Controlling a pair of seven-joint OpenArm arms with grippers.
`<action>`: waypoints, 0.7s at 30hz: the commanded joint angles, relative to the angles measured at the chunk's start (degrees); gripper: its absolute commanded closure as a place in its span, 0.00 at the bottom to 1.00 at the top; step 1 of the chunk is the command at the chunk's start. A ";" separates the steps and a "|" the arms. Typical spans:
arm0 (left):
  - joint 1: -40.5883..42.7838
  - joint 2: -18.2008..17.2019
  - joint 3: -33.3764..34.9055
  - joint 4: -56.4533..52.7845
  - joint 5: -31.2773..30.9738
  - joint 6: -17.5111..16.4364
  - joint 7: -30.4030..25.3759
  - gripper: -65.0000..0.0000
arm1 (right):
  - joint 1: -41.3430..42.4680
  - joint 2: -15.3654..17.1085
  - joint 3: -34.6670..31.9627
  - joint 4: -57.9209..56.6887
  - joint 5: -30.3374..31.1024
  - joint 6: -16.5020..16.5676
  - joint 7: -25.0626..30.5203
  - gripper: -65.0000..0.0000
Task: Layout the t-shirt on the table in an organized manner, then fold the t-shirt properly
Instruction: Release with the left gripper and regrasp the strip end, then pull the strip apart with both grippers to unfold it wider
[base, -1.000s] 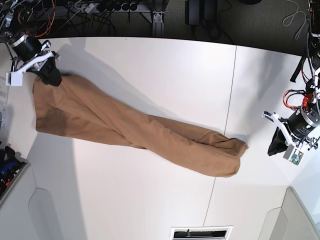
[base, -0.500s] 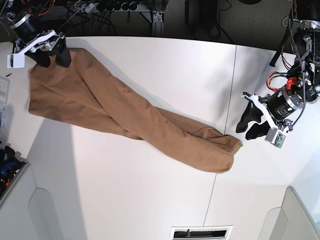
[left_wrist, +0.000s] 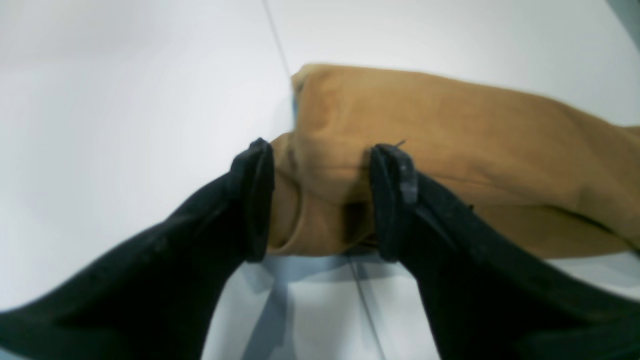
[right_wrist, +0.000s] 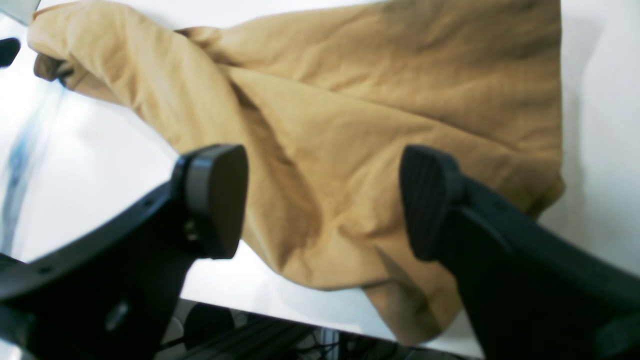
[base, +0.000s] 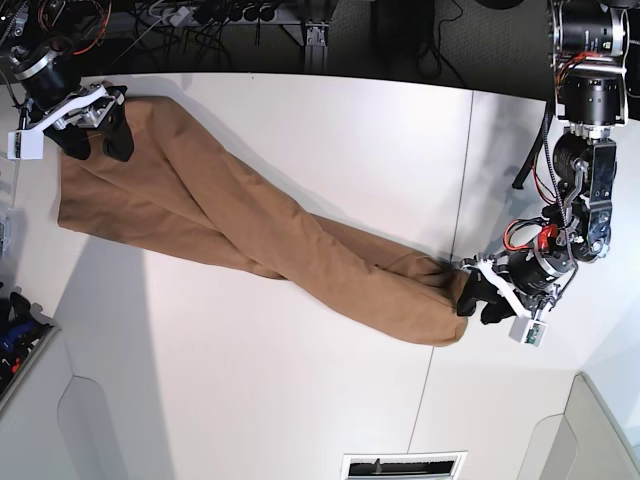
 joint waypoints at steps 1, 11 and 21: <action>-2.27 -0.22 0.57 -0.74 -0.28 -0.09 -1.16 0.49 | 0.09 0.74 0.33 0.96 0.72 0.17 1.66 0.30; -4.94 1.53 2.80 -5.81 3.10 -0.04 -2.12 1.00 | 5.27 0.79 0.31 -2.36 -9.03 -1.97 7.93 0.50; 0.55 -6.86 2.78 10.03 -2.54 -1.27 3.45 1.00 | 19.17 0.79 -0.90 -17.75 -10.80 -1.25 8.59 1.00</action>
